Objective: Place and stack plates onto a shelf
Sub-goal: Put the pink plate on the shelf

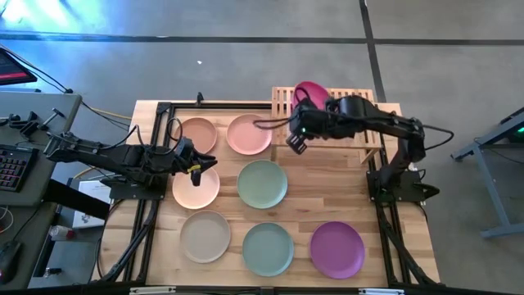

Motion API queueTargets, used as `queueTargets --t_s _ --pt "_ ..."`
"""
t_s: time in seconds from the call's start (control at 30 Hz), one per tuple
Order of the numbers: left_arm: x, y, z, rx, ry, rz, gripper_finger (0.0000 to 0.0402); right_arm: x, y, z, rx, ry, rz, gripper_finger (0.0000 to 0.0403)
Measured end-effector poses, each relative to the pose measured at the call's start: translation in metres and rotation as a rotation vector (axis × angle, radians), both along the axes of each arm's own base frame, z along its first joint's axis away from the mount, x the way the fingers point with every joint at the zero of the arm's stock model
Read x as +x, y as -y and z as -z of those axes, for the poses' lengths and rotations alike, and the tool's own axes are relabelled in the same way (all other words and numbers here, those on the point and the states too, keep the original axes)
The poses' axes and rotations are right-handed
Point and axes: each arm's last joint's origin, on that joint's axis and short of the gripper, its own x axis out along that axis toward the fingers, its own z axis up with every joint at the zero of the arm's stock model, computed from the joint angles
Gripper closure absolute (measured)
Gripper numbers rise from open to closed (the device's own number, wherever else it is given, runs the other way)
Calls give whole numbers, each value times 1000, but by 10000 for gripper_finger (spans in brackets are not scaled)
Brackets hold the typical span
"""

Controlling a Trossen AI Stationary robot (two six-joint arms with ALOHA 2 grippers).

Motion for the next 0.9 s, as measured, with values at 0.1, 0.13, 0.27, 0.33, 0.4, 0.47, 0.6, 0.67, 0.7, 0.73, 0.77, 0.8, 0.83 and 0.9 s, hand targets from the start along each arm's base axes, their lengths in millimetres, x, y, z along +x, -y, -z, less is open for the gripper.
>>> queueTargets --t_s 0.1,0.13,0.27,0.33,0.4,0.47,0.6,0.67,0.7,0.73,0.77,0.8,0.83,0.9 --pt "0 0 0 1 0 -2 316 -1 13 2 -20 -38 -9 403" --pt "0 0 0 1 0 -3 316 -1 18 5 -24 -62 -11 403" --pt "0 0 0 2 2 -5 316 -13 32 24 -15 -178 -11 403" --pt "0 0 0 1 2 -5 316 -23 37 32 -6 -219 11 403" --pt "0 0 0 1 2 -5 316 -34 41 40 10 -249 26 403" --pt "0 0 0 2 2 -5 316 -44 42 47 25 -284 25 403" --pt "0 -1 0 8 3 -18 316 -64 42 61 40 -339 30 403" --pt "0 -1 0 15 4 -37 316 -71 43 68 46 -372 27 403" --pt "0 -1 0 19 5 -46 316 -75 43 72 48 -388 23 403" --pt "0 -2 0 22 5 -53 316 -78 44 75 50 -402 25 403" --pt "0 -2 0 23 7 -61 316 -81 44 78 47 -417 32 403" --pt "-1 -2 -1 19 10 -71 316 -84 45 82 43 -429 42 403" --pt "-1 -2 -1 13 13 -79 316 -87 46 85 43 -445 49 403" --pt "-1 -2 -1 8 15 -84 316 -91 48 92 49 -467 61 403"
